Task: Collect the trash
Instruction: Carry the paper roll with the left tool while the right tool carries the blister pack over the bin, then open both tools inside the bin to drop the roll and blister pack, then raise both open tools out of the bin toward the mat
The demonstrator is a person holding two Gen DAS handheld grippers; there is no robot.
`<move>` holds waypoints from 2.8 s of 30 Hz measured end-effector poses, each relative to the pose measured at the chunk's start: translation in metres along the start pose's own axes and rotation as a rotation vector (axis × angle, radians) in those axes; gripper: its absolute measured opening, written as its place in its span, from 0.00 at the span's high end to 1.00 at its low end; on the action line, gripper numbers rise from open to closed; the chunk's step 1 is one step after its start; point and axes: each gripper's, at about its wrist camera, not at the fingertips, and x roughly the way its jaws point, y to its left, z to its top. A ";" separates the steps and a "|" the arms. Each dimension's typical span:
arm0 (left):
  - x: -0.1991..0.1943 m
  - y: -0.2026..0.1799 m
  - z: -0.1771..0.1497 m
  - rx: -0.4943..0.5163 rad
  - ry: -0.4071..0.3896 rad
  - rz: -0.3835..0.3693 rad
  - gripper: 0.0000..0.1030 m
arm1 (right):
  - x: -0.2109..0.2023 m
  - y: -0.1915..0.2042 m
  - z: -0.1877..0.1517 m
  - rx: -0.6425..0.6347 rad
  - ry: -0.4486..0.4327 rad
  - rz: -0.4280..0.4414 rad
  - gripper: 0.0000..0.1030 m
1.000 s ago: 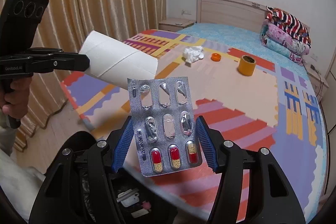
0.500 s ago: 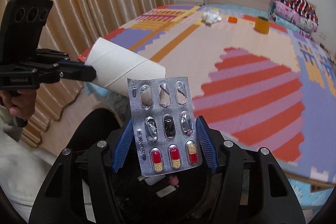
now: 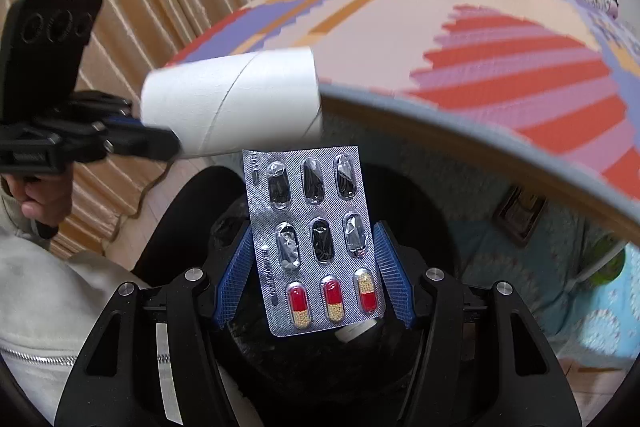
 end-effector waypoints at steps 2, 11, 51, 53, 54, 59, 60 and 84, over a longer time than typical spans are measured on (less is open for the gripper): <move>-0.003 -0.003 -0.005 0.013 0.006 -0.002 0.98 | 0.005 0.001 -0.005 0.004 0.016 0.007 0.42; 0.022 0.011 -0.024 -0.031 0.089 0.001 0.98 | 0.032 -0.011 -0.025 0.054 0.109 -0.022 0.42; 0.076 0.010 -0.031 0.000 0.209 0.105 0.50 | 0.042 -0.022 -0.023 0.124 0.162 -0.095 0.40; 0.072 0.008 -0.028 0.006 0.196 0.107 0.50 | 0.035 -0.020 -0.019 0.118 0.146 -0.100 0.40; 0.069 0.007 -0.025 0.010 0.188 0.109 0.50 | 0.032 -0.019 -0.018 0.115 0.139 -0.102 0.40; 0.053 0.006 -0.013 0.032 0.147 0.129 0.50 | 0.012 -0.015 -0.007 0.096 0.096 -0.124 0.40; 0.048 0.007 -0.007 0.036 0.134 0.135 0.50 | 0.008 -0.015 -0.005 0.093 0.087 -0.129 0.40; -0.001 0.042 0.112 0.057 -0.090 0.223 0.50 | -0.070 -0.041 0.095 0.003 -0.146 -0.265 0.40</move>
